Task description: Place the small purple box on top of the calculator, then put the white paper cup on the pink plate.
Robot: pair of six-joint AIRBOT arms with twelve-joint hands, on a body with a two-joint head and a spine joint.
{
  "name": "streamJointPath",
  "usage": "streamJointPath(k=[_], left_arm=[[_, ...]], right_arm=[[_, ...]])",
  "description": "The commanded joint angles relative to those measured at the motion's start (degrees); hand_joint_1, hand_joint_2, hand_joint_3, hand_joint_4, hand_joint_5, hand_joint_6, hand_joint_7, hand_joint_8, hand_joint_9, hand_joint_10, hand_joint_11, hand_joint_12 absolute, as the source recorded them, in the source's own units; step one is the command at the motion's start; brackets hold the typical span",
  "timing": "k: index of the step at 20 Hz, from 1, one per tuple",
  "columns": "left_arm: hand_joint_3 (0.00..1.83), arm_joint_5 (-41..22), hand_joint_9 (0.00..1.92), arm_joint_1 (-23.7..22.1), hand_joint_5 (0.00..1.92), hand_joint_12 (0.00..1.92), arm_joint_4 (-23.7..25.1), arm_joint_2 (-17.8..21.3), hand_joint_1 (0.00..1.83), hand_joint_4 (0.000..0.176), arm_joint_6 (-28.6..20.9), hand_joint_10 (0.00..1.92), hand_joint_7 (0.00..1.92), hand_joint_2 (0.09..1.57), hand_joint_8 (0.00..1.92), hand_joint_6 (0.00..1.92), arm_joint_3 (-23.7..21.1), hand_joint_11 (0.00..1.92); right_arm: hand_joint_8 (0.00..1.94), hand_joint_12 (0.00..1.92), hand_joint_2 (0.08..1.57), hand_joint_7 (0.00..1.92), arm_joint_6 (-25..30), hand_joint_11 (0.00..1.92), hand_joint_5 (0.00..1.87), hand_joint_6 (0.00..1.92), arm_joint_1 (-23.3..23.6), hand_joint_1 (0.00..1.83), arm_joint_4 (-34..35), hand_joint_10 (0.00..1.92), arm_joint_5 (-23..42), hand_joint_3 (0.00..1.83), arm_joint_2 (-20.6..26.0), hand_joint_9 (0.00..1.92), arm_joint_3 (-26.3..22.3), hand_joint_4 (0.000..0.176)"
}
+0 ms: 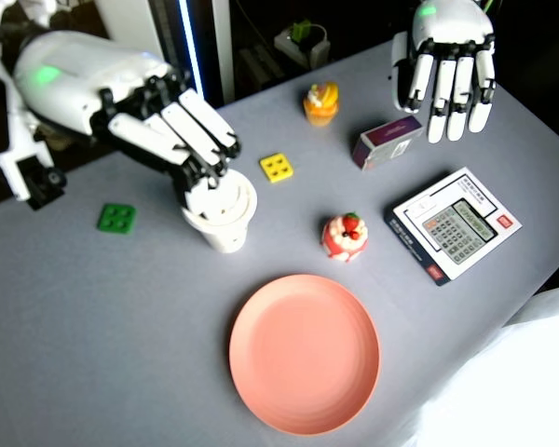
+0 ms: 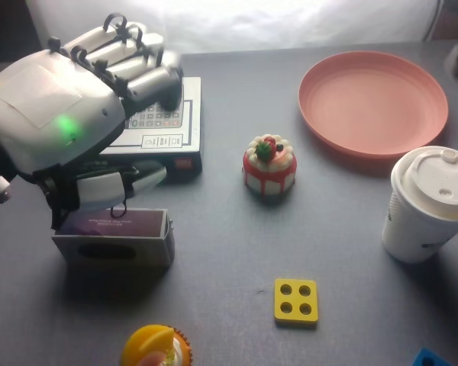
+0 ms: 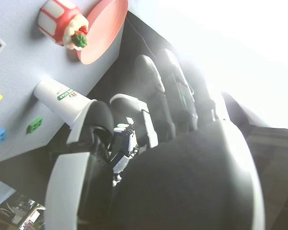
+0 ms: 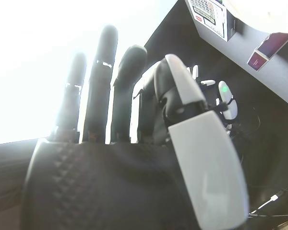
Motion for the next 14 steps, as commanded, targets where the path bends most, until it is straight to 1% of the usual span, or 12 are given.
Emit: streamJointPath(k=[1, 2, 3, 4, 6, 7, 8, 9, 11, 12, 13, 14], left_arm=[[0.00, -7.69, 0.07, -1.06, 0.00, 0.33, 0.53, -0.32, 0.63, 0.005, 0.16, 0.03, 0.04, 1.16, 0.00, 0.00, -0.16, 0.00], [0.00, -7.72, 0.04, -1.06, 0.00, 0.20, 0.54, -0.40, 0.63, 0.015, 0.16, 0.01, 0.01, 1.15, 0.00, 0.00, -0.15, 0.00], [0.00, -7.65, 0.01, -1.08, 0.00, 0.10, 0.57, -0.52, 0.58, 0.015, 0.17, 0.00, 0.00, 1.15, 0.00, 0.00, -0.14, 0.00], [0.00, -7.45, 0.00, -1.08, 0.00, 0.02, 0.59, -0.62, 0.51, 0.036, 0.17, 0.00, 0.00, 1.16, 0.00, 0.00, -0.11, 0.00], [0.01, -7.37, 0.00, -1.07, 0.00, 0.00, 0.60, -0.64, 0.43, 0.056, 0.17, 0.00, 0.00, 1.17, 0.00, 0.00, -0.15, 0.00], [0.00, -7.28, 0.00, -0.98, 0.00, 0.00, 0.60, -0.56, 0.45, 0.063, 0.17, 0.00, 0.00, 1.16, 0.00, 0.00, -0.21, 0.00], [0.00, -7.17, 0.00, -0.61, 0.00, 0.00, 0.59, -0.40, 0.47, 0.058, 0.17, 0.00, 0.00, 1.14, 0.00, 0.00, -0.38, 0.00], [0.00, -7.14, 0.00, -0.01, 0.00, 0.00, 0.57, 0.11, 0.49, 0.035, 0.16, 0.00, 0.00, 1.12, 0.00, 0.00, -0.74, 0.00], [0.00, -7.36, 0.00, 1.76, 0.00, 0.00, 0.43, 2.02, 0.54, 0.030, 0.15, 0.00, 0.00, 1.09, 0.00, 0.00, -2.09, 0.00], [0.00, -7.61, 0.00, 2.98, 0.00, 0.00, 0.18, 3.06, 0.56, 0.022, 0.14, 0.00, 0.00, 1.07, 0.00, 0.00, -2.86, 0.00], [0.00, -7.70, 0.00, 3.93, 0.00, 0.00, -0.06, 3.65, 0.55, 0.028, 0.13, 0.00, 0.00, 1.07, 0.00, 0.00, -3.29, 0.00], [0.00, -7.40, 0.02, 4.85, 0.01, 0.01, -0.28, 4.02, 0.55, 0.018, 0.12, 0.01, 0.03, 1.05, 0.01, 0.00, -3.63, 0.02]], right_arm=[[0.00, 0.61, 1.26, 0.00, -0.27, 0.00, 0.00, 0.00, 0.81, 0.26, 0.02, 0.00, 7.29, 0.05, -0.16, 0.00, -0.13, 0.000], [0.00, 0.59, 1.26, 0.00, -0.27, 0.00, 0.00, 0.00, 0.82, 0.25, 0.01, 0.00, 7.31, 0.04, -0.31, 0.00, -0.13, 0.000], [0.00, 0.35, 1.28, 0.00, -0.41, 0.00, 0.00, 0.00, 0.82, 0.22, 0.00, 0.00, 7.31, 0.03, -0.42, 0.00, -0.13, 0.000], [0.00, 0.07, 1.27, 0.00, -0.61, 0.00, 0.00, 0.00, 0.84, 0.24, 0.01, 0.00, 7.31, 0.02, -0.47, 0.00, -0.13, 0.000], [0.00, 0.01, 1.27, 0.00, -0.69, 0.01, 0.00, 0.00, 0.85, 0.20, 0.02, 0.00, 7.32, 0.02, -0.48, 0.00, -0.18, 0.000], [0.01, 0.01, 1.25, 0.03, -0.69, 0.02, 0.06, 0.02, 0.83, 0.31, 0.03, 0.00, 7.34, 0.00, -0.47, 0.01, -0.20, 0.000], [0.00, 0.00, 1.26, 0.00, -0.69, 0.00, 0.01, 0.00, 0.78, 0.23, 0.04, 0.00, 7.34, 0.01, -0.47, 0.00, -0.22, 0.000], [0.00, 0.00, 1.26, 0.00, -0.69, 0.00, 0.00, 0.00, 0.73, 0.22, 0.07, 0.00, 7.35, 0.01, -0.47, 0.00, -0.23, 0.000], [0.00, 0.00, 1.27, 0.00, -0.69, 0.00, 0.02, 0.01, 0.71, 0.26, 0.31, 0.00, 7.39, 0.01, -0.46, 0.00, -0.24, 0.000], [0.00, 0.00, 1.26, 0.00, -0.69, 0.00, 0.00, 0.00, 0.71, 0.22, 0.39, 0.00, 7.41, 0.01, -0.46, 0.00, -0.26, 0.000], [0.00, 0.00, 1.27, 0.00, -0.69, 0.00, 0.00, 0.00, 0.71, 0.22, 0.47, 0.00, 7.43, 0.01, -0.45, 0.00, -0.26, 0.000], [0.00, 0.00, 1.27, 0.00, -0.69, 0.00, 0.00, 0.00, 0.71, 0.23, 0.57, 0.00, 7.44, 0.01, -0.45, 0.00, -0.26, 0.000]])
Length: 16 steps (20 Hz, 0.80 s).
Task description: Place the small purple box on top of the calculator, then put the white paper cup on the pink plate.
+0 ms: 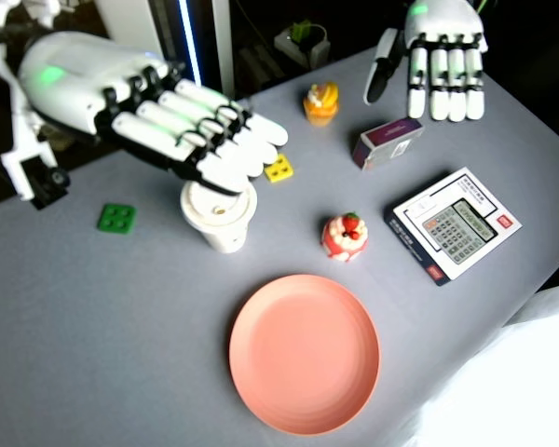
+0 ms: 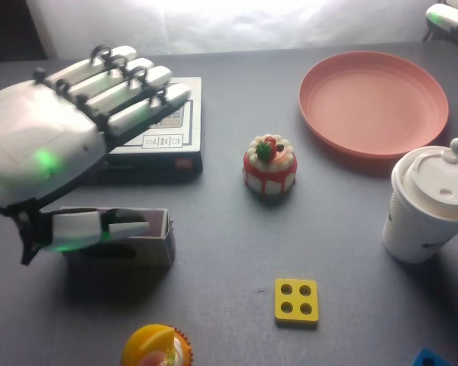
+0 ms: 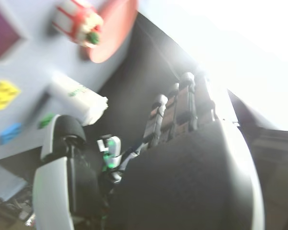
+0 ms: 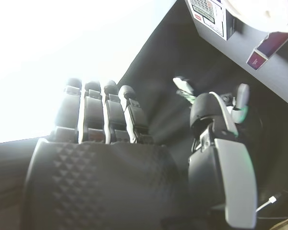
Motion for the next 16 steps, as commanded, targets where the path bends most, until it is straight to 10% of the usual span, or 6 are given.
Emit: streamJointPath(k=[1, 3, 6, 9, 16], left_arm=[[0.00, -6.65, 0.05, -0.28, 0.04, 0.23, 0.28, 0.10, 0.58, 0.002, 0.08, 0.01, 0.06, 1.02, 0.02, 0.01, -0.34, 0.00], [0.00, -4.18, 0.07, 1.23, 0.06, 0.45, -1.01, 0.11, 0.62, 0.000, 0.08, 0.01, 0.08, 0.99, 0.00, 0.00, -0.29, 0.00], [0.00, -1.75, 0.03, 3.73, 0.01, 0.41, -4.26, -1.23, 0.63, 0.068, 0.08, 0.00, 0.04, 0.99, 0.00, 0.00, 0.73, 0.00], [0.00, 0.63, 0.13, 4.29, 0.09, 0.78, -6.28, -3.21, 0.73, 0.000, 0.08, 0.02, 0.10, 0.96, 0.01, 0.01, 2.34, 0.00], [0.01, 6.43, 0.32, 4.28, 0.24, 1.27, -9.38, -7.14, 0.89, 0.000, 0.12, 0.07, 0.27, 1.10, 0.03, 0.02, 6.16, 0.00]], right_arm=[[0.00, 0.00, 1.28, 0.00, -0.16, 0.00, 0.02, 0.01, 0.69, 0.29, 0.33, 0.00, 6.98, 0.01, 0.03, 0.00, -0.16, 0.000], [0.00, 0.00, 1.29, 0.00, -0.16, 0.00, 0.00, 0.00, 0.67, 0.25, 0.42, 0.00, 6.98, 0.01, 0.03, 0.00, -0.17, 0.000], [0.00, 0.00, 1.30, 0.00, -0.16, 0.00, 0.00, 0.00, 0.67, 0.29, 0.43, 0.00, 7.00, 0.01, 0.01, 0.00, -0.18, 0.000], [0.00, 0.00, 1.30, 0.00, -0.16, 0.00, 0.00, 0.00, 0.67, 0.25, 0.44, 0.00, 7.00, 0.01, 0.01, 0.00, -0.21, 0.000], [0.00, 0.00, 1.29, 0.00, -0.16, 0.00, 0.00, 0.00, 0.67, 0.28, 0.58, 0.00, 6.99, 0.00, -0.11, 0.00, -0.20, 0.000]])
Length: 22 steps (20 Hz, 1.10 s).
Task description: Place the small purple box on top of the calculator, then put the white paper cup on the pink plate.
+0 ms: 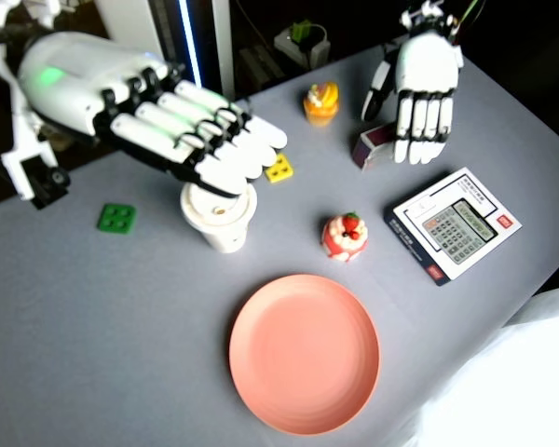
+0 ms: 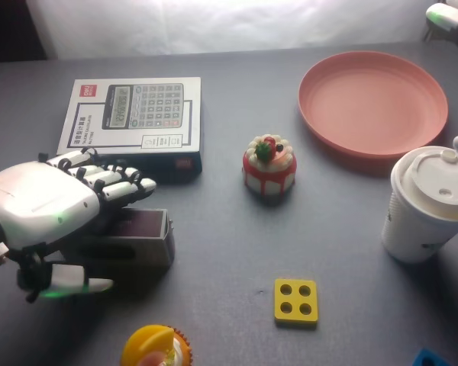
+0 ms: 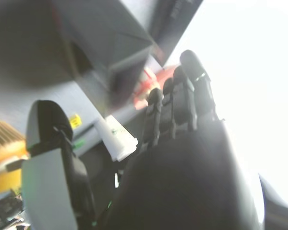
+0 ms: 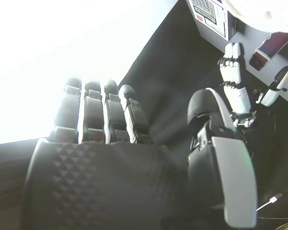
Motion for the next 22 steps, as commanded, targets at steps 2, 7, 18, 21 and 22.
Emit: streamJointPath(k=[2, 7, 18, 21, 22], left_arm=[[0.00, -5.94, 0.59, -0.69, 0.49, 1.61, 0.66, -0.31, 1.00, 0.000, 0.07, 0.66, 0.67, 1.16, 0.18, 0.02, 0.09, 0.23], [0.00, -8.67, 1.13, -0.89, 0.80, 1.92, 0.59, -0.09, 1.12, 0.000, 0.07, 1.91, 0.93, 1.21, 1.87, 1.25, -0.12, 1.24], [0.00, -6.80, 0.96, -14.45, 0.68, 1.89, -4.51, -2.03, 1.19, 0.000, 6.82, 1.64, 0.73, 1.26, 1.46, 1.38, 5.52, 0.95], [0.00, -0.28, 1.11, -20.79, 0.81, 1.89, -9.66, -5.70, 1.23, 0.000, 12.59, 1.62, 0.85, 1.19, 1.29, 1.20, 10.33, 1.10], [0.00, 1.23, 1.08, -22.27, 0.79, 1.91, -11.07, -6.56, 1.22, 0.000, 14.93, 1.71, 0.82, 1.20, 1.33, 1.23, 11.25, 1.11]], right_arm=[[0.00, 0.00, 1.29, 0.00, -0.14, 0.00, 0.00, 0.00, 0.70, 0.28, 0.23, 0.00, 7.01, 0.00, -0.11, 0.00, -0.09, 0.000], [0.00, 0.00, 1.30, 0.00, -0.14, 0.00, 0.00, 0.00, 0.63, 0.29, 0.40, 0.00, 7.01, 0.01, -0.16, 0.00, -0.08, 0.000], [0.00, 0.00, 1.32, 0.00, -0.14, 0.00, 0.00, 0.00, 0.58, 0.30, 0.60, 0.00, 7.03, 0.01, -0.32, 0.00, -0.02, 0.000], [0.00, 0.00, 1.32, 0.00, -0.14, 0.00, 0.00, 0.00, 0.50, 0.30, 0.60, 0.00, 7.03, 0.01, -0.47, 0.00, 0.01, 0.000], [0.00, 0.00, 1.33, 0.00, -0.14, 0.00, 0.00, 0.00, 0.47, 0.28, 0.60, 0.00, 7.03, 0.01, -0.47, 0.00, 0.02, 0.000]])
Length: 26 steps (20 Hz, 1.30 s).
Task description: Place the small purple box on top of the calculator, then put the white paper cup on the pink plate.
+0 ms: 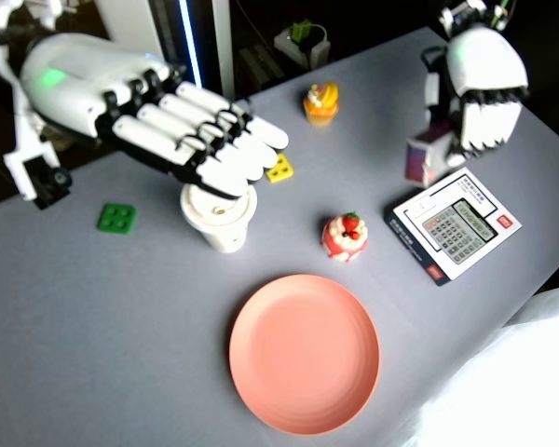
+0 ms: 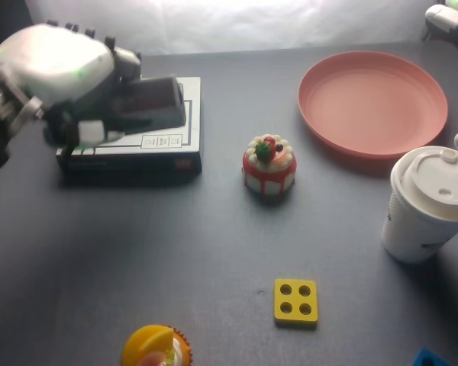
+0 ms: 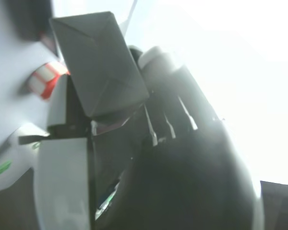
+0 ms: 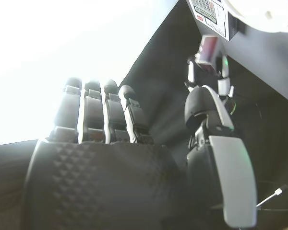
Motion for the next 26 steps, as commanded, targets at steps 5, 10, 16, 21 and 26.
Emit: streamJointPath(k=[5, 10, 16, 21, 26], left_arm=[[0.00, 3.41, 0.89, -9.89, 0.74, 1.75, -13.92, -6.24, 1.22, 0.000, 21.87, 1.37, 0.85, 1.22, 1.44, 1.11, 6.27, 0.83], [0.00, 6.23, 0.90, -12.40, 0.73, 1.90, -30.24, -9.97, 1.21, 0.000, 39.89, 1.60, 0.81, 1.24, 1.55, 1.09, 10.68, 0.91], [0.00, 6.23, 0.93, -8.80, 0.75, 1.92, -36.61, -10.45, 1.19, 0.000, 42.19, 1.75, 0.80, 1.23, 1.48, 1.30, 12.24, 0.97], [0.00, 6.58, 0.63, -7.25, 0.47, 1.46, -37.27, -11.09, 1.08, 0.000, 42.19, 0.63, 0.65, 1.18, 0.61, 0.54, 12.41, 0.38], [0.00, 6.19, 0.09, -6.66, 0.12, 0.58, -36.96, -10.60, 0.78, 0.003, 42.19, 0.00, 0.09, 1.08, 0.00, 0.00, 11.77, 0.00]], right_arm=[[0.00, 0.00, 1.33, 0.00, -0.13, 0.00, 0.00, 0.00, 0.37, 0.34, -0.04, 0.00, 7.03, 0.01, -0.30, 0.00, 0.22, 0.000], [0.00, 0.00, 1.32, 0.00, -0.11, 0.00, 0.00, 0.00, 0.37, 0.34, -0.04, 0.00, 7.03, 0.00, -0.52, 0.00, 0.33, 0.000], [0.00, 0.00, 1.32, 0.00, -0.09, 0.00, 0.00, 0.00, 0.36, 0.31, -0.03, 0.00, 7.04, 0.00, -0.60, 0.00, 0.36, 0.000], [0.00, 0.00, 1.32, 0.00, -0.04, 0.00, 0.00, 0.00, 0.35, 0.27, -0.02, 0.00, 7.04, 0.00, -0.60, 0.00, 0.36, 0.000], [0.00, 0.00, 1.33, 0.00, -0.04, 0.00, 0.00, 0.00, 0.32, 0.33, 0.12, 0.00, 7.08, 0.00, -0.60, 0.00, 0.35, 0.000]])
